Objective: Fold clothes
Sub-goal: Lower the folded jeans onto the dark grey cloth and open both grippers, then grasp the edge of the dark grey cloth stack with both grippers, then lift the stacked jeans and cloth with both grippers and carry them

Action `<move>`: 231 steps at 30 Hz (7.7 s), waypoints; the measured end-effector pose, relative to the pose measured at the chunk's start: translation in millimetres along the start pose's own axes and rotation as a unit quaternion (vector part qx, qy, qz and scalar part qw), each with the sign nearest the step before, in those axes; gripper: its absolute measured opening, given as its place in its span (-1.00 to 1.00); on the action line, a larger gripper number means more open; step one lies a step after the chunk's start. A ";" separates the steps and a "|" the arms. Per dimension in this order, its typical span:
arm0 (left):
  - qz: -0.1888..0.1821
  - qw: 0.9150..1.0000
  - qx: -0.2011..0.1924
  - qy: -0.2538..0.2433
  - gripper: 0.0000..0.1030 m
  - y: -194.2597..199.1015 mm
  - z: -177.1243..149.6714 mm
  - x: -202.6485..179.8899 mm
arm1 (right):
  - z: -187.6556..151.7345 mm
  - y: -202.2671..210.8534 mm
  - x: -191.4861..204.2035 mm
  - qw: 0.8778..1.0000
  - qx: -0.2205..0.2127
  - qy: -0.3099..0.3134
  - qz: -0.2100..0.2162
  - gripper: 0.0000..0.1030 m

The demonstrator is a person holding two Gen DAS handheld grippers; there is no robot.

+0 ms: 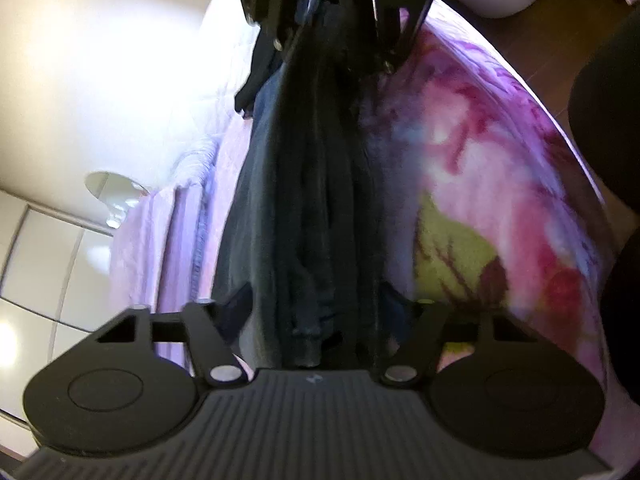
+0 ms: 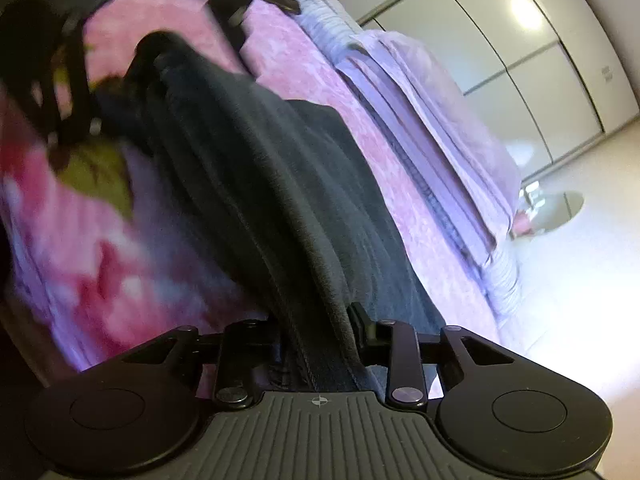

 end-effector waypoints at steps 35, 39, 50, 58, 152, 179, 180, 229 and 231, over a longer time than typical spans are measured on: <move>0.022 0.945 0.018 0.325 -0.12 268.6 -70.9 28.0 | 55.1 135.6 77.7 0.981 -0.068 -0.174 0.051 -0.01; 0.028 0.936 0.007 0.351 -0.12 241.7 -65.3 54.3 | 44.2 118.0 39.4 0.934 -0.072 -0.342 0.079 -0.01; -0.049 0.912 0.048 0.404 -0.14 114.4 -95.2 55.7 | 19.9 23.8 -36.2 0.768 -0.057 -0.619 0.154 -0.01; -0.003 0.911 0.040 0.411 -0.17 120.5 -87.5 67.2 | 11.1 -9.6 -60.6 0.739 -0.064 -0.648 0.176 -0.87; 0.050 0.873 0.116 0.471 0.00 200.7 -121.2 45.8 | 77.2 102.3 50.3 0.932 -0.060 -0.333 0.131 0.34; 0.027 0.961 0.101 0.256 0.34 194.1 -57.6 2.7 | 103.3 78.5 132.1 0.985 -0.085 0.041 0.142 -0.26; 0.027 0.963 0.104 0.247 0.34 190.4 -57.6 0.1 | 104.3 78.5 128.0 0.985 -0.087 0.033 0.143 -0.26; 0.015 0.977 0.164 0.132 -0.31 128.4 -64.5 -31.0 | 102.6 56.4 156.3 0.985 -0.113 0.057 0.116 -0.25; 0.017 0.977 0.159 0.143 -0.36 134.6 -66.7 -26.3 | 102.3 55.6 159.9 0.985 -0.113 0.070 0.112 -0.22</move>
Point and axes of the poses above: each gripper's, at about its wrist camera, not at the fingertips, and y roughly against the way its jaws point, x to its left, z to its top, the point moved 2 cm from there along -y, roughly the way its jaws point, and after that the axes turned 13 degrees about -x, right-handed, at the moved point
